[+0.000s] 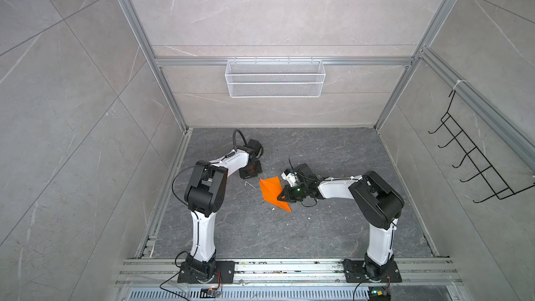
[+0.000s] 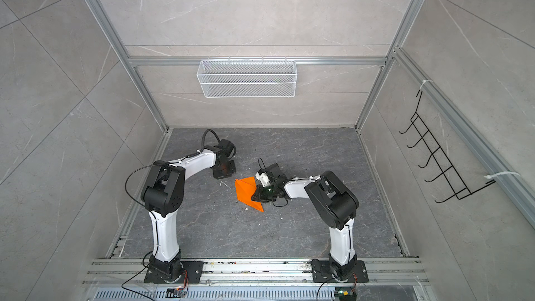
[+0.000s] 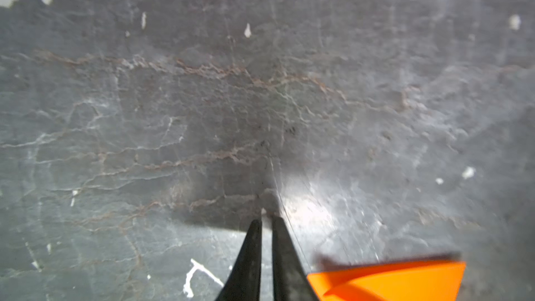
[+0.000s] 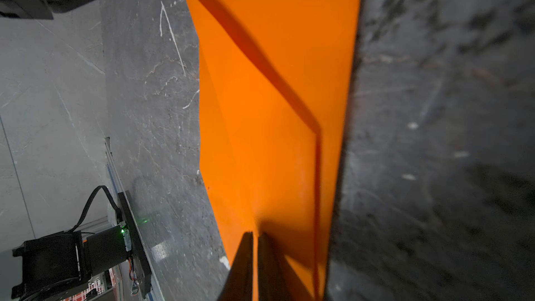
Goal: Fold a paper plane with a square sheet of paper (pick it up from the middle)
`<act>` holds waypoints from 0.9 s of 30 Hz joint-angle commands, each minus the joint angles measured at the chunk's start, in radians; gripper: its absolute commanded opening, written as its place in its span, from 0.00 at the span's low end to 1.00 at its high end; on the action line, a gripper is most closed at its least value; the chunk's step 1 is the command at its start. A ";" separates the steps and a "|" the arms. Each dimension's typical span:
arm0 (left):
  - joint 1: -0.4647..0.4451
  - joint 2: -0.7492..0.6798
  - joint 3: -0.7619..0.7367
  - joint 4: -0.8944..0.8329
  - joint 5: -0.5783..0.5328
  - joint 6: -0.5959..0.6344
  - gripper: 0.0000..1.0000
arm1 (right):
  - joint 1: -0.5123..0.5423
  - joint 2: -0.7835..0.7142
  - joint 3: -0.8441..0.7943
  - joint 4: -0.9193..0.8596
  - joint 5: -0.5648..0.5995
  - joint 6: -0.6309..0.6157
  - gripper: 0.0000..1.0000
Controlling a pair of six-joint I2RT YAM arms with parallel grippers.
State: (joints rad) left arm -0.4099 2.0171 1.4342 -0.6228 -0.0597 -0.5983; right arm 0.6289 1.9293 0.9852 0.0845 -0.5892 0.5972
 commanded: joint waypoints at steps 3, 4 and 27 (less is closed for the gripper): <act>0.002 -0.211 -0.116 0.113 0.143 -0.038 0.27 | -0.006 -0.177 -0.044 0.014 0.052 -0.012 0.27; 0.002 -0.239 -0.150 0.144 0.167 -0.055 0.30 | -0.006 -0.203 -0.055 0.015 0.067 -0.023 0.30; 0.000 -0.418 -0.702 0.861 0.593 -0.251 0.82 | -0.070 -0.031 0.011 -0.044 -0.022 -0.346 0.39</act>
State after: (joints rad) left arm -0.4107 1.6390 0.7380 0.1711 0.5133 -0.8455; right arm 0.5648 1.8633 0.9585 0.0273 -0.5385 0.2928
